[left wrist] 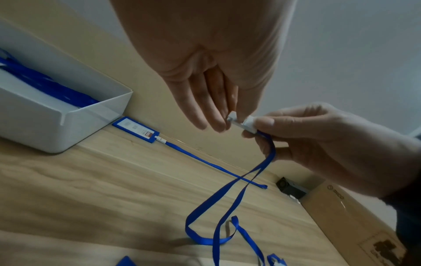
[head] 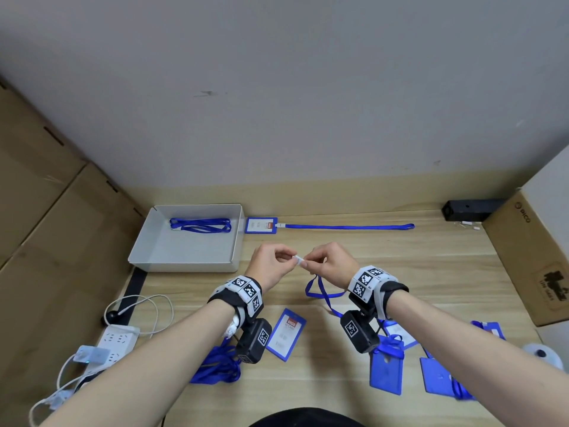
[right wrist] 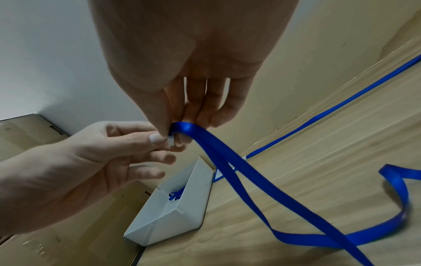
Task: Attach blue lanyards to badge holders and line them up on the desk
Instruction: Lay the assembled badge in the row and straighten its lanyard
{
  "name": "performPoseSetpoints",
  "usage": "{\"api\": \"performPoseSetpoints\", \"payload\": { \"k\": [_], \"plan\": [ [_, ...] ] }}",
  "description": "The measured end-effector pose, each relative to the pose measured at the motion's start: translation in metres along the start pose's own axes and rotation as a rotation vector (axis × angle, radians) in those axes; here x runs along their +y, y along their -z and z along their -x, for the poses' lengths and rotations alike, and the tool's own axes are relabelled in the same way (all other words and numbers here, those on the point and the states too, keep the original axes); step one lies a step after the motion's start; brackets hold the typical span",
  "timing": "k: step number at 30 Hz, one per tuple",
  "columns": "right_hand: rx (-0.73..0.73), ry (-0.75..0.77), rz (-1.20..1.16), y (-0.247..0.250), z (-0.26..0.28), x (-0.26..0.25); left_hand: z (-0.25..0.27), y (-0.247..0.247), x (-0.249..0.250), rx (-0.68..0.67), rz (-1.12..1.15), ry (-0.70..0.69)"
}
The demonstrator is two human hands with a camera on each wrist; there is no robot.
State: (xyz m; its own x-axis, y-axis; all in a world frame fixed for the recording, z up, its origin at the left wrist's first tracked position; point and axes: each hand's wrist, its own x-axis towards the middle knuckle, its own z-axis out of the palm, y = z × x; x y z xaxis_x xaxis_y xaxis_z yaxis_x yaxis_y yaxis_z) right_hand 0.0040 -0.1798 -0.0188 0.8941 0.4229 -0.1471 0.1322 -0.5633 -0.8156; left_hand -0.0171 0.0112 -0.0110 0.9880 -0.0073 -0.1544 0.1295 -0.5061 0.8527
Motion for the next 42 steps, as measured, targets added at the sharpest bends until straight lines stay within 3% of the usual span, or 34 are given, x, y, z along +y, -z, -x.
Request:
{"api": "performPoseSetpoints", "payload": {
  "k": [8, 13, 17, 22, 24, 26, 30, 34, 36, 39, 42],
  "plan": [
    [0.002, 0.042, 0.203, -0.002, 0.0, -0.004, 0.005, -0.004, 0.012, 0.014, -0.168, 0.03],
    [0.01, 0.022, 0.26, 0.007, 0.004, 0.002, 0.01, 0.0, 0.007, -0.067, -0.002, 0.126],
    [0.048, -0.002, 0.161, 0.002, 0.012, 0.012, 0.012, -0.005, -0.005, -0.158, 0.125, 0.192],
    [0.058, -0.201, -0.116, -0.046, 0.03, 0.063, 0.031, -0.039, -0.041, -0.197, 0.216, 0.285],
    [0.019, -0.275, -0.197, -0.07, 0.047, 0.087, 0.043, -0.056, -0.07, -0.126, 0.132, 0.368],
    [-0.03, -0.337, -0.248, -0.086, 0.064, 0.102, 0.055, -0.068, -0.101, -0.062, -0.105, 0.42],
    [-0.086, -0.362, -0.218, -0.101, 0.083, 0.118, 0.077, -0.091, -0.145, -0.102, -0.523, 0.44],
    [-0.063, -0.347, -0.212, -0.1, 0.081, 0.115, 0.078, -0.105, -0.153, 0.031, -0.608, 0.428],
    [-0.059, -0.354, -0.211, -0.099, 0.08, 0.112, 0.073, -0.108, -0.153, 0.017, -0.621, 0.474],
    [-0.059, -0.35, -0.196, -0.096, 0.077, 0.111, 0.056, -0.103, -0.159, -0.101, -0.49, 0.547],
    [-0.011, -0.354, -0.231, -0.087, 0.074, 0.103, 0.044, -0.088, -0.159, -0.29, -0.092, 0.464]
  ]
}}
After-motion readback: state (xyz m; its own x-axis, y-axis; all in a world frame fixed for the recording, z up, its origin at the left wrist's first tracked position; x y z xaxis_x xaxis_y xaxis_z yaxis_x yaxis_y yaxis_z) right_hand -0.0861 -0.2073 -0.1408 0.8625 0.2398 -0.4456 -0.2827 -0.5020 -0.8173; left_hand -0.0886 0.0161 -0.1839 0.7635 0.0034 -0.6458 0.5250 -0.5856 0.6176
